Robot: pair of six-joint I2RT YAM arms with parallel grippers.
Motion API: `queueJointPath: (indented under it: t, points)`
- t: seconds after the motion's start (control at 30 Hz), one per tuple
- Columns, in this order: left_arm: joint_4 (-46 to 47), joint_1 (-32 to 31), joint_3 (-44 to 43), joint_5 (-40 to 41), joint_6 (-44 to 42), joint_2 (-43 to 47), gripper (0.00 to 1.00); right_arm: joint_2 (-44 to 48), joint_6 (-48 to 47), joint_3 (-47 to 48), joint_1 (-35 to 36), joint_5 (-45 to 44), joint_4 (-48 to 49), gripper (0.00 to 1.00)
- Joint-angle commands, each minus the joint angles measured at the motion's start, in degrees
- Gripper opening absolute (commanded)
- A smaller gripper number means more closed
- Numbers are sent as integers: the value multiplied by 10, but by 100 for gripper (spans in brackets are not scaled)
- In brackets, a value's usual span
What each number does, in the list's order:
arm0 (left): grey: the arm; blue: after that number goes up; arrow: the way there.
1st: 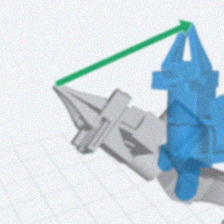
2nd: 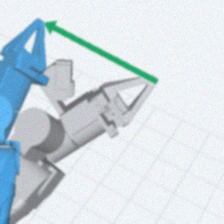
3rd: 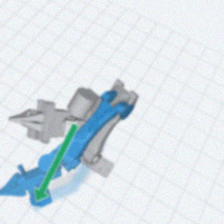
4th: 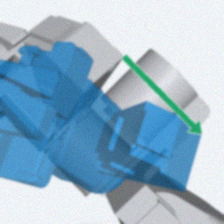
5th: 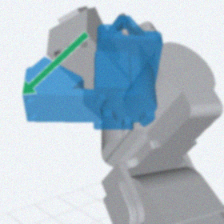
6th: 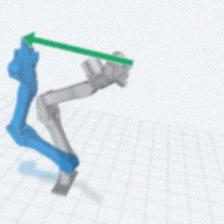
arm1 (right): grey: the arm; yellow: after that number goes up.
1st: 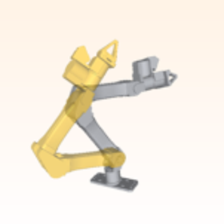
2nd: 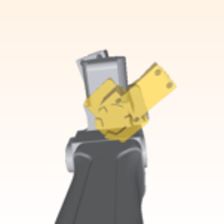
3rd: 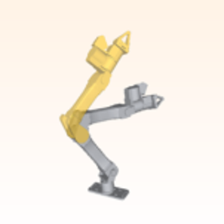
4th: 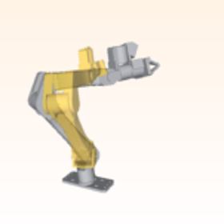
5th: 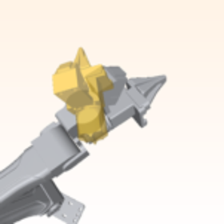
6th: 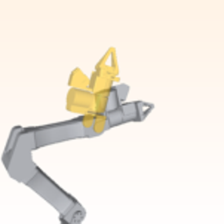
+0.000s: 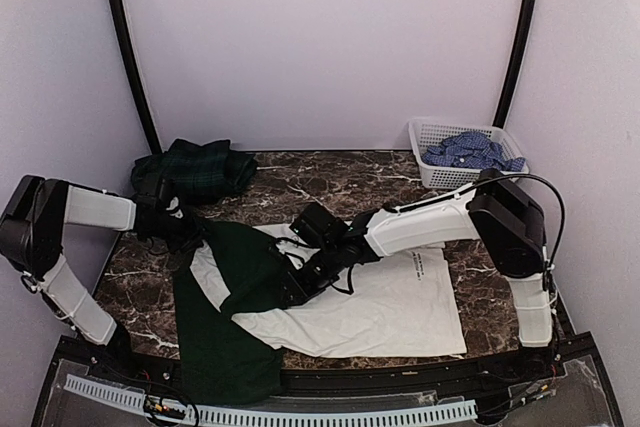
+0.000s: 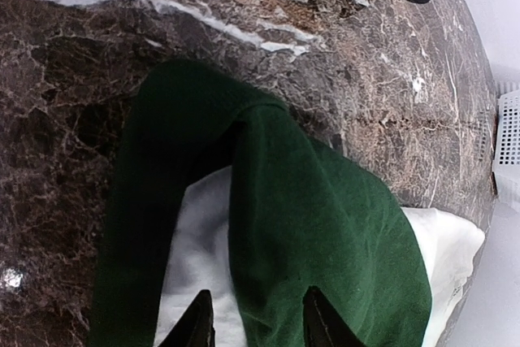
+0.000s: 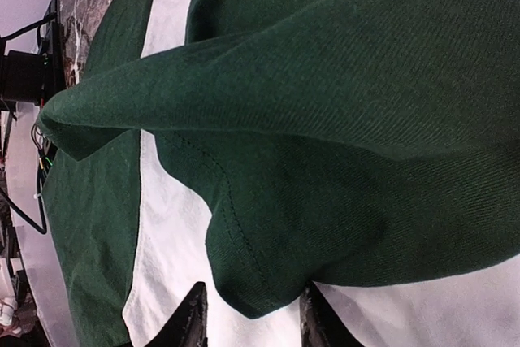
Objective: Fold and stack the mixed laundry pile
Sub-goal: Adjust the 1/3-folded T-shirt at the center of the board.
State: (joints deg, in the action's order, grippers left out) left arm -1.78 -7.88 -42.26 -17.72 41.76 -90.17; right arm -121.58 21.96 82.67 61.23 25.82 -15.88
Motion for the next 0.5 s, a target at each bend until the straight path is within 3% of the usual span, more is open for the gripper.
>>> queueJointPath:
  t: [0.0, 0.13, 0.23, 0.33, 0.47]
  points:
    - [24, 3, -11, -15, 7, -26, 35, -17, 6, 14, 4, 12, 8, 33]
    - [44, 3, -20, -15, 8, -46, 28, -11, 4, 9, 4, 6, 8, 20]
    - [54, 3, -24, -15, 11, -54, 18, -5, 3, 8, 4, 3, 5, 2]
    - [53, 3, -42, -13, 7, -61, 6, 5, 2, 3, 4, 1, 7, 0]
    - [25, 5, -82, 6, -10, -66, 0, 23, 2, -5, 4, 1, 8, 0]
